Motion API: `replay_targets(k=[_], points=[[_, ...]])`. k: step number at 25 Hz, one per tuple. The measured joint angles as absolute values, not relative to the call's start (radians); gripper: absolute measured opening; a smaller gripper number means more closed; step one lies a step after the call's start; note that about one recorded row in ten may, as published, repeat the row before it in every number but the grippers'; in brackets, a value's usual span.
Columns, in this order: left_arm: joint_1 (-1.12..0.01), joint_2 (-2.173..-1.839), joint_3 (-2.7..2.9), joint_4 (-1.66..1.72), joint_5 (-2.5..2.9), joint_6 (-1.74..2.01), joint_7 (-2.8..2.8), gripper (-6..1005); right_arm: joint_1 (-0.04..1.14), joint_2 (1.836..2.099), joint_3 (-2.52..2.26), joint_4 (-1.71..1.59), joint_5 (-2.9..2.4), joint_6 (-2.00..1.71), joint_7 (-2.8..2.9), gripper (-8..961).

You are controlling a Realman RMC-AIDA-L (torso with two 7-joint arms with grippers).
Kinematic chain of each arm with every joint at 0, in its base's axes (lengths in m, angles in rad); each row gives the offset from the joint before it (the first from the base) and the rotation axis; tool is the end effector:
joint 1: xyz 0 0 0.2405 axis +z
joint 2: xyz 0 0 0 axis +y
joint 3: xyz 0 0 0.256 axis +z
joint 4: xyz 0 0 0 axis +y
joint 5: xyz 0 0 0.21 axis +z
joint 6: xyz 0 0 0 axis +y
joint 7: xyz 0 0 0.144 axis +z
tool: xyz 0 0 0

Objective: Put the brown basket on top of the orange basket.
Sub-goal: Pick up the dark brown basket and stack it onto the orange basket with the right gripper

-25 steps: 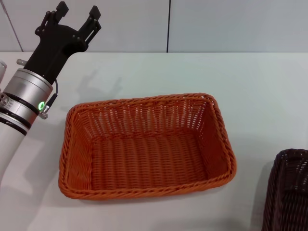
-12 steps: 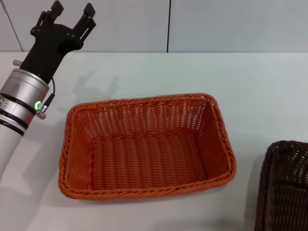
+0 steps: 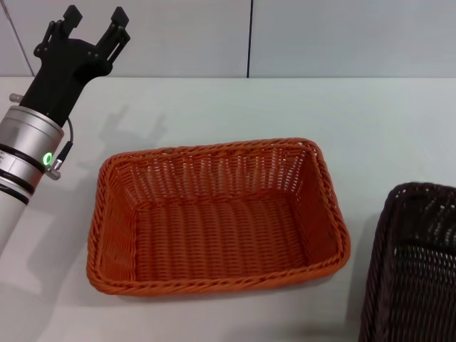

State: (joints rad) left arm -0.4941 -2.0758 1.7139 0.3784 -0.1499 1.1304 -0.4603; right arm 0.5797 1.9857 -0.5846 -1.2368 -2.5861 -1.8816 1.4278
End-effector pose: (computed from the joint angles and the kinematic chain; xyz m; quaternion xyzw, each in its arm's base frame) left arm -0.2452 0.3825 0.0071 -0.6905 -0.2058 -0.4623 0.5169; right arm 0.2729 0.3290 0.1250 -0.9809 0.0993 -0.0860 0.1433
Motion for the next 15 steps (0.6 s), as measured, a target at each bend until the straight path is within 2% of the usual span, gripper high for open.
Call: replay_targets(k=[5, 15], points=[[-0.495, -2.073, 1.709, 0.377, -0.15, 1.128, -0.46, 844, 0.558, 1.983, -0.518, -1.266, -2.52, -1.936, 1.394, 165], [-0.504, -2.072, 1.706, 0.376, -0.15, 1.122, -0.458, 844, 0.537, 1.949, -0.399, -1.219, -2.367, -2.056, 1.366, 163]])
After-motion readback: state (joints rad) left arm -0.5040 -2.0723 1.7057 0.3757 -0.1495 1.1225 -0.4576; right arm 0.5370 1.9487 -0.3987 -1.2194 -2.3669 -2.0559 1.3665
